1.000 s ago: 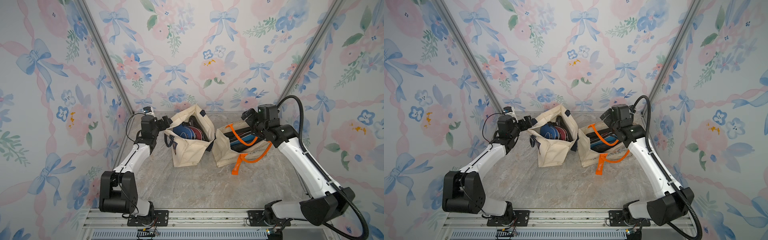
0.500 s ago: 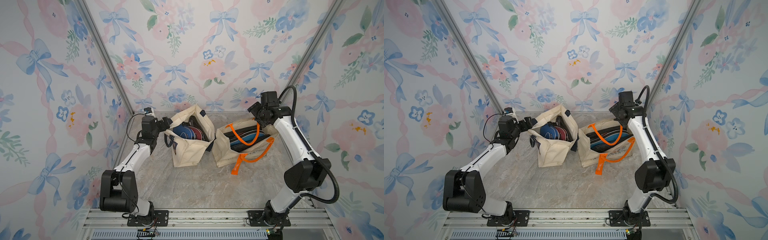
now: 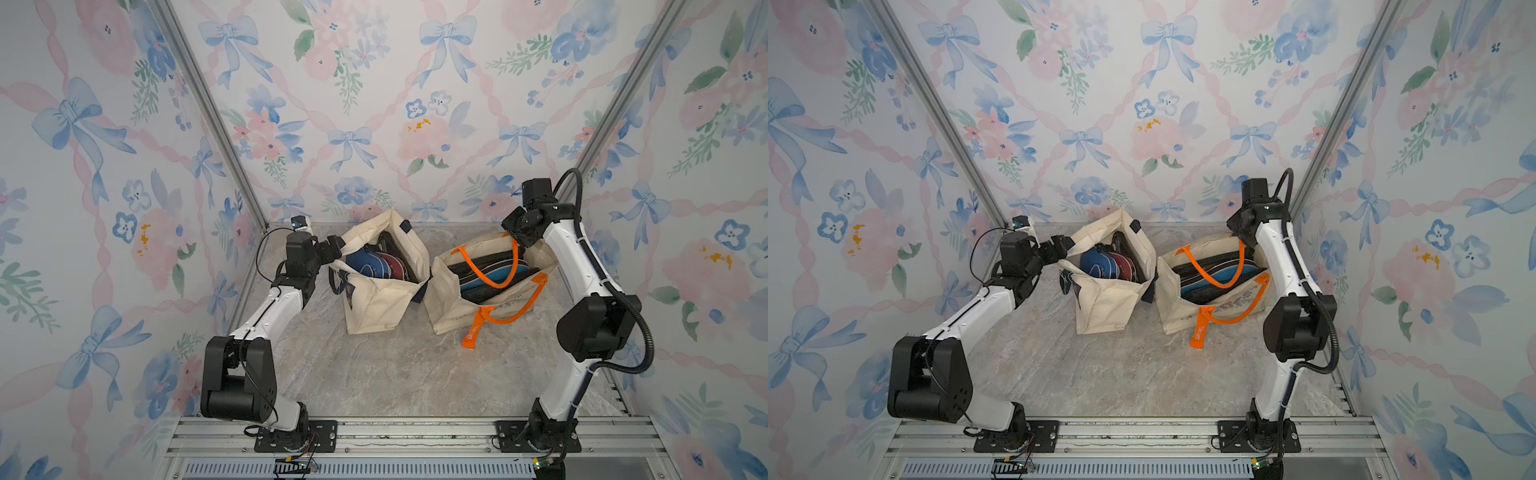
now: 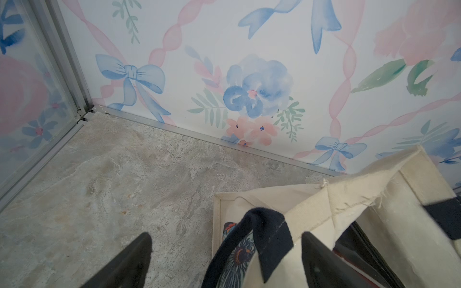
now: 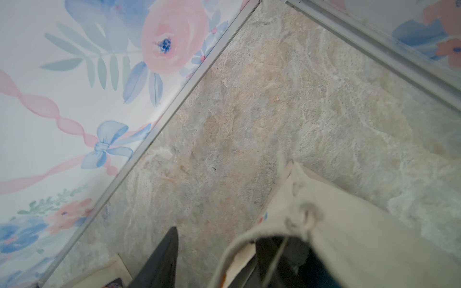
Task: Remove the ping pong set from the canvas bag
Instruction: Adjust the canvas bag at the center of the board.
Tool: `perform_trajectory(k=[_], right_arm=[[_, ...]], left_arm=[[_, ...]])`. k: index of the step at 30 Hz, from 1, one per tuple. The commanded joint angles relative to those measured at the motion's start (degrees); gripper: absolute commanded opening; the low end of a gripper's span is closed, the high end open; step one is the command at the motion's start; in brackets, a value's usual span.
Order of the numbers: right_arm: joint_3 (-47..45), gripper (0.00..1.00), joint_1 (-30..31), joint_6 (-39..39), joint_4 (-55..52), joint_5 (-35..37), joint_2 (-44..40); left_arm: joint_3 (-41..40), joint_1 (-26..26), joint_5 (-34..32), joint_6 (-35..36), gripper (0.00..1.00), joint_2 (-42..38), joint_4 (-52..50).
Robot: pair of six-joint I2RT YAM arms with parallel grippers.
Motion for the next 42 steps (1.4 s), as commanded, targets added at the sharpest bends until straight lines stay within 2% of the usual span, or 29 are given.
perform_trajectory(k=[1,3,5,8,12,13,17,21,24,25,26,28,29,30,31,34,37,42], right_arm=[[4.03,0.27,-1.89,-6.30,-0.12,-3.10,3.40],[6.78,0.11,-2.71,-12.25,-0.37,-4.93,5.02],[9.77,0.01,-3.49,-17.27,-0.57,-6.16,7.17],[14.85,0.00,-4.06,-22.76,0.42,-7.39,11.23],[31.36,0.00,-3.34,-31.15,-2.18,-8.85,20.52],[32.32,0.00,-2.66,-33.91,-0.22,-9.14,21.33],[25.84,0.00,0.70,-44.10,12.75,-10.25,19.37],[24.07,0.00,5.00,-54.70,17.88,-12.12,19.04],[21.94,0.07,7.37,-59.05,19.72,-11.99,17.71],[20.14,0.12,7.68,-59.14,21.16,-11.50,16.58],[18.16,0.22,7.73,-58.49,22.76,-11.65,15.19],[14.17,0.28,7.63,-56.94,25.34,-12.34,12.18],[12.30,0.35,7.54,-56.30,26.49,-12.43,10.58],[10.91,0.46,7.54,-55.73,27.36,-12.47,9.25],[9.27,0.61,7.51,-54.86,28.39,-12.23,7.72],[5.22,0.84,7.60,-52.84,30.61,-12.07,3.13],[1.18,0.93,7.63,-50.16,33.07,-11.08,-1.54],[-5.10,0.97,7.63,-45.97,36.31,-9.25,-9.05]], left_arm=[[-0.95,-0.39,-0.88,1.17,0.94,0.64,-0.39],[-0.94,-0.49,-1.07,1.17,0.94,0.65,-0.47],[-0.84,-0.52,-1.33,1.17,0.94,0.81,-0.47],[-0.57,-0.52,-1.15,0.91,0.94,1.34,-0.56],[-0.35,-0.69,-0.78,0.82,0.94,1.82,-0.80],[-0.20,-0.69,-0.82,0.82,0.94,1.89,-0.91],[0.03,-1.29,-0.95,1.33,0.93,1.92,-1.41],[0.13,-2.33,-1.73,2.34,0.93,1.81,-1.79],[0.23,-3.04,-2.20,2.75,0.93,1.82,-1.79],[0.48,-3.23,-2.04,2.75,0.93,1.97,-1.80],[0.63,-3.45,-1.98,2.80,0.93,2.08,-1.79],[0.96,-3.75,-1.82,3.09,0.93,2.24,-1.79],[1.06,-3.77,-1.86,3.26,0.93,2.18,-1.79],[1.20,-3.77,-1.92,3.28,0.94,2.06,-1.79],[1.42,-3.77,-2.09,3.40,0.94,1.87,-1.79],[2.31,-3.79,-1.75,3.46,0.94,1.88,-1.94],[3.75,-3.60,-1.60,3.54,0.95,2.22,-2.95],[5.90,-2.74,-2.01,2.76,0.95,2.88,-6.60]])
